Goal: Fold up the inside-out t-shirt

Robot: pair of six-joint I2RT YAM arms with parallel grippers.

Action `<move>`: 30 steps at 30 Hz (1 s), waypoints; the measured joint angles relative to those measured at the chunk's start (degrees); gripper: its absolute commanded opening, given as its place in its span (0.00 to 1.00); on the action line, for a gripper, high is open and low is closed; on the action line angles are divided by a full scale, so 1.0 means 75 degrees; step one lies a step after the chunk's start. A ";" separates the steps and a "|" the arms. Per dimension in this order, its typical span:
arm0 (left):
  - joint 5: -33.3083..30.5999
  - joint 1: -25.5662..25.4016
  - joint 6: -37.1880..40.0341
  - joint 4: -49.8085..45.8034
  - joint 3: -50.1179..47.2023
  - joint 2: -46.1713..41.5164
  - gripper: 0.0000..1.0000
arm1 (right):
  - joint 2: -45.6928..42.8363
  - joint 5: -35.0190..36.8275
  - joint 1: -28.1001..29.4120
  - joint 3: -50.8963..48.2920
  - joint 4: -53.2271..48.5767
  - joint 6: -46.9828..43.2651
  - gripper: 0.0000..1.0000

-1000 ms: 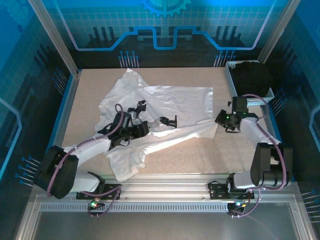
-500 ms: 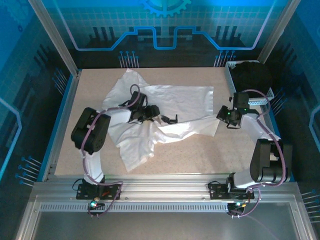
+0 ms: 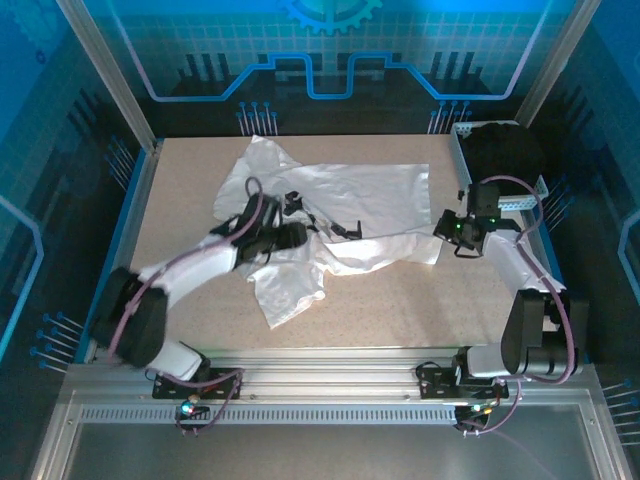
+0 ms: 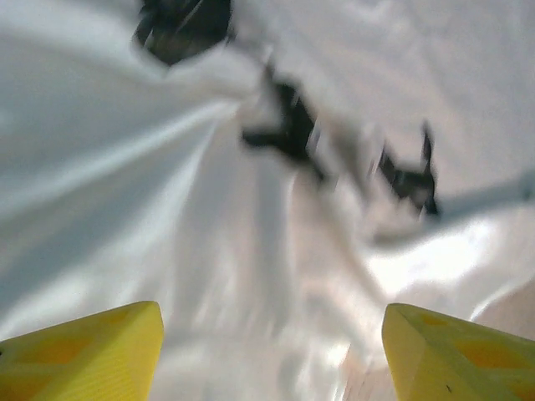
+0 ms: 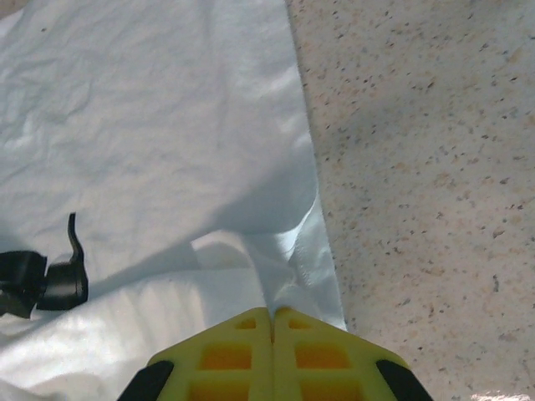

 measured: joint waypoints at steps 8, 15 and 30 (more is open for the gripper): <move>-0.1134 -0.1743 -0.1346 -0.2862 -0.1816 -0.1708 0.72 | 0.0015 0.0003 0.0737 0.0000 -0.0050 -0.0137 0.00; -0.1046 -0.2148 -0.1568 -0.3212 -0.1798 -0.0778 0.64 | 0.0224 0.0006 0.0781 0.0000 -0.0058 -0.0219 0.00; -0.1195 -0.2573 -0.1486 -0.2929 -0.1425 -0.0102 0.00 | 0.0198 0.0032 0.0781 -0.0087 -0.0047 -0.0251 0.00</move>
